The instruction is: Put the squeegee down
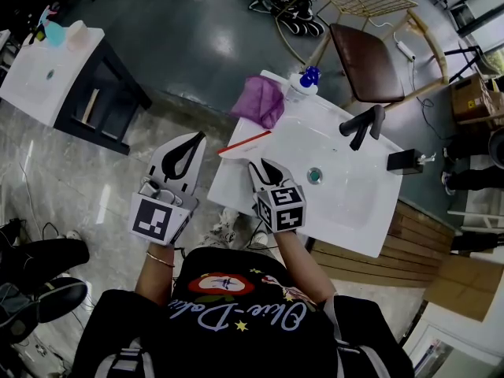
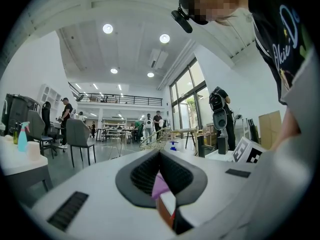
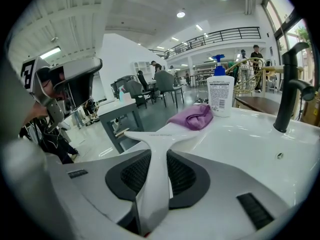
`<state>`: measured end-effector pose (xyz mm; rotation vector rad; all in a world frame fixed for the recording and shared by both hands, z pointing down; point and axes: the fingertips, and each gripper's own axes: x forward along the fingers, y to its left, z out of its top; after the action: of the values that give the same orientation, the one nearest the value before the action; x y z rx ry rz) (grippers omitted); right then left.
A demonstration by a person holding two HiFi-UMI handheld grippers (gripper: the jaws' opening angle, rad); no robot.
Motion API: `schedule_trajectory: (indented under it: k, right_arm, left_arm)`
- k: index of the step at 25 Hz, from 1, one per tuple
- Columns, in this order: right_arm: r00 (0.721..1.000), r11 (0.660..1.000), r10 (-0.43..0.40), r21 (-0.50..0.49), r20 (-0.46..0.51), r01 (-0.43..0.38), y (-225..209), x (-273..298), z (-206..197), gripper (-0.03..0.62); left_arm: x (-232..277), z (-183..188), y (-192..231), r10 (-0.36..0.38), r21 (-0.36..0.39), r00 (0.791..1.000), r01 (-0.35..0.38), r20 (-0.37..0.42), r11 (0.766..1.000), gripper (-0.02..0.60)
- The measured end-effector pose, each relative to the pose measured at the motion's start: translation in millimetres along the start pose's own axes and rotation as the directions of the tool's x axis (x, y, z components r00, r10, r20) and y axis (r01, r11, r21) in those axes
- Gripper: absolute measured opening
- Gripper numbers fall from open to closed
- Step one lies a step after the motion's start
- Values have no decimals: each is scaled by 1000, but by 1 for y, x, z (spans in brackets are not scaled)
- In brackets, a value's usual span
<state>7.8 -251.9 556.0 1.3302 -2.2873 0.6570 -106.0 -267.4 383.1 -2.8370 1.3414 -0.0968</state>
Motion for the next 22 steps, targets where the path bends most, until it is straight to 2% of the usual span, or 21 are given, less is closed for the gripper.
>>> schedule_trajectory:
  k: [22]
  right_arm:
    - [1000, 1000, -3, -20, -27, 3, 3, 2, -5, 100]
  left_arm:
    - [-4, 0, 1, 6, -15, 1000, -6, 15, 1000, -5]
